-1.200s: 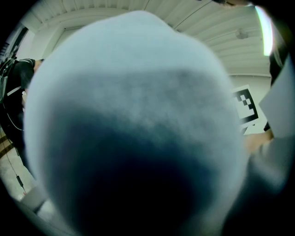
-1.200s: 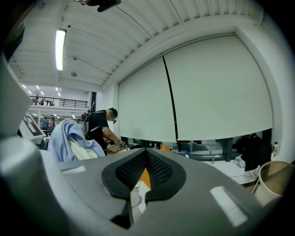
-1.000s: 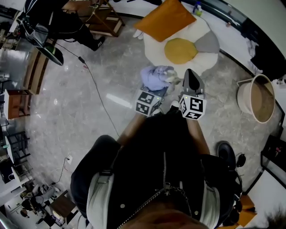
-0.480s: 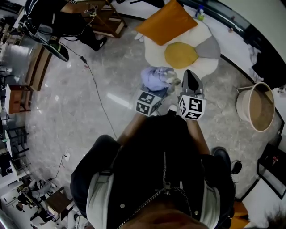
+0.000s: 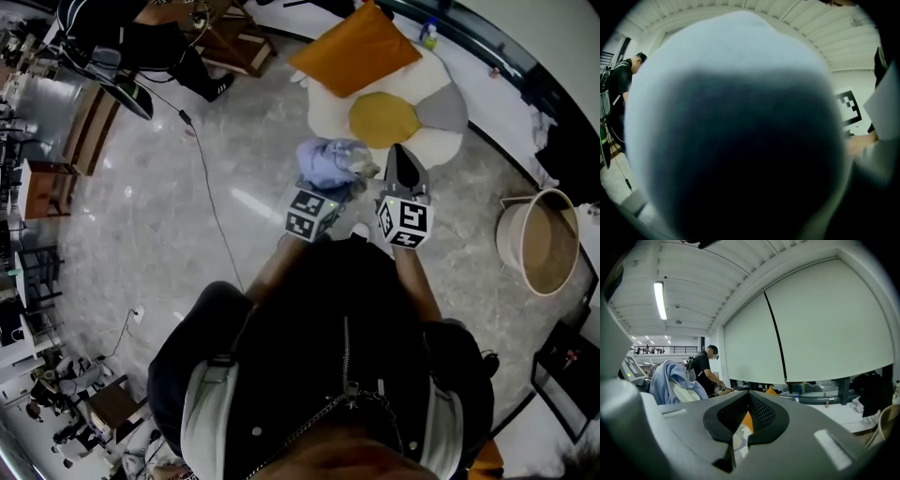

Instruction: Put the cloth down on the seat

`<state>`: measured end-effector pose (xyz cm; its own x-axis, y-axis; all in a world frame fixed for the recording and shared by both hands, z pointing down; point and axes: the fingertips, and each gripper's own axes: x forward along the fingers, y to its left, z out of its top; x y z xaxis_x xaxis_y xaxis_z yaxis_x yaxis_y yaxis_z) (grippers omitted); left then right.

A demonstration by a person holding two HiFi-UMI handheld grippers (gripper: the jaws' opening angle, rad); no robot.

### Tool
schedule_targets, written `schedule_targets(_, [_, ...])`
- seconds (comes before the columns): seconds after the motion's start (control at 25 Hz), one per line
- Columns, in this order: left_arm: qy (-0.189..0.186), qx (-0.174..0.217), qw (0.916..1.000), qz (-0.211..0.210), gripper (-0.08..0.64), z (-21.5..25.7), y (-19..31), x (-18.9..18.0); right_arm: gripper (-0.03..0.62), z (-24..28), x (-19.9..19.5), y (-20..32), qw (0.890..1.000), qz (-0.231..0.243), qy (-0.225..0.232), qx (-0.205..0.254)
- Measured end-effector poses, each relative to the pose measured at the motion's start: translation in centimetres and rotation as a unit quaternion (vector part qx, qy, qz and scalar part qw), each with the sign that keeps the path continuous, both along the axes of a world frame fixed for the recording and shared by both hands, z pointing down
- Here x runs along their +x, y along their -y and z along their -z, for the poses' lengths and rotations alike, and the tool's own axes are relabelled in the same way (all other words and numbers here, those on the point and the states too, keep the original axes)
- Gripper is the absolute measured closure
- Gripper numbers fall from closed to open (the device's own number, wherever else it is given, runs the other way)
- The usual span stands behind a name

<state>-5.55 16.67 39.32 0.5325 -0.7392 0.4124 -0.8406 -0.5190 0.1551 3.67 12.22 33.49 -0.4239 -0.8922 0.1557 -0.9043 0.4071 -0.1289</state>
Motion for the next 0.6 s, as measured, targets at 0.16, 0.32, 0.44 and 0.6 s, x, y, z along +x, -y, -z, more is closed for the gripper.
schedule_targets(0.16, [0.002,0.002,0.9999,0.011,0.376,-0.4,0.4,0.1,0.591,-0.6,0.5,0.6,1.0,0.008,0.007,-0.006])
schedule_targets(0.32, [0.007,-0.005,0.9998,0.017,0.376,-0.5,0.7,0.3,0.591,-0.8,1.2,1.0,1.0,0.007,0.013,-0.011])
schedule_targets(0.44, [0.007,-0.009,0.9998,0.015,0.376,-0.8,0.9,0.7,0.591,-0.9,1.7,1.3,1.0,0.004,0.013,-0.013])
schedule_targets(0.6, [0.014,-0.022,0.9996,0.009,0.376,-1.1,1.3,1.3,0.591,-1.4,2.7,2.1,1.0,-0.006,0.011,-0.022])
